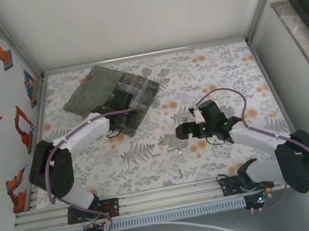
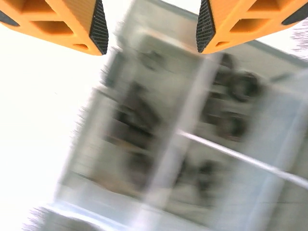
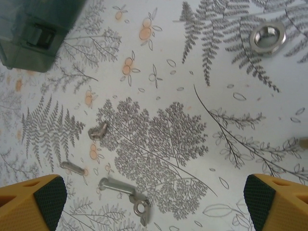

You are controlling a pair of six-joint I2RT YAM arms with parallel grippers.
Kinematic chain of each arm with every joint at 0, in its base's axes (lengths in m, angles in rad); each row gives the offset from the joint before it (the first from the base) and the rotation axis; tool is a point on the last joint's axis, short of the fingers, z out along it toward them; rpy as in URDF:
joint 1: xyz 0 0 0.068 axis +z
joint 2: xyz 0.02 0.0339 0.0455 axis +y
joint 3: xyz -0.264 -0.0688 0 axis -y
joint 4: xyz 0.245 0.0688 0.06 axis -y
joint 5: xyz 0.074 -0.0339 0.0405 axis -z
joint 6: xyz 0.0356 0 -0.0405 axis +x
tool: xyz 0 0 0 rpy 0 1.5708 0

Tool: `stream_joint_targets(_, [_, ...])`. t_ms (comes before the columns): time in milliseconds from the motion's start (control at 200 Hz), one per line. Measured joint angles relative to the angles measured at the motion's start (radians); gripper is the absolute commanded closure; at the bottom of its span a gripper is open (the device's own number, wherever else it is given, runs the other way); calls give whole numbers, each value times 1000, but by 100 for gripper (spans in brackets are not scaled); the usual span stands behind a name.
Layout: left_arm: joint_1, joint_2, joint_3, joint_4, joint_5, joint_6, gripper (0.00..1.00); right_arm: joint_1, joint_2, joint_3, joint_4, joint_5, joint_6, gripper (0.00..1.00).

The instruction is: Sort the screws and nuts into containers

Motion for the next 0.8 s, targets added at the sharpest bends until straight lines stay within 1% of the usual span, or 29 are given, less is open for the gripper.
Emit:
stream_joint_targets(85, [-60, -32, -44, 14, 107, 81, 54, 0, -23, -42, -12, -1, 0, 4])
stream_joint_targets(215, [-103, -38, -124, 35, 211, 195, 54, 0, -67, -81, -47, -8, 0, 4])
stream_joint_targets(310, [-124, -34, -151, 37, 274, 280, 54, 0, -112, -103, -56, -9, 2, 4])
stream_joint_targets(401, [-166, -24, -160, 51, 289, 362, 55, 0, -170, -138, -58, -12, 14, 3])
stream_joint_targets(501, [-227, -8, -164, 67, 314, 416, 57, 0, -240, -177, -76, -14, 31, 3])
stream_joint_targets(641, [-305, 21, -164, 72, 304, 447, 58, 0, -338, -208, -126, -19, 58, 3])
stream_joint_targets(796, [-399, 64, -157, 49, 272, 441, 60, 0, -410, -215, -169, -24, 69, 3])
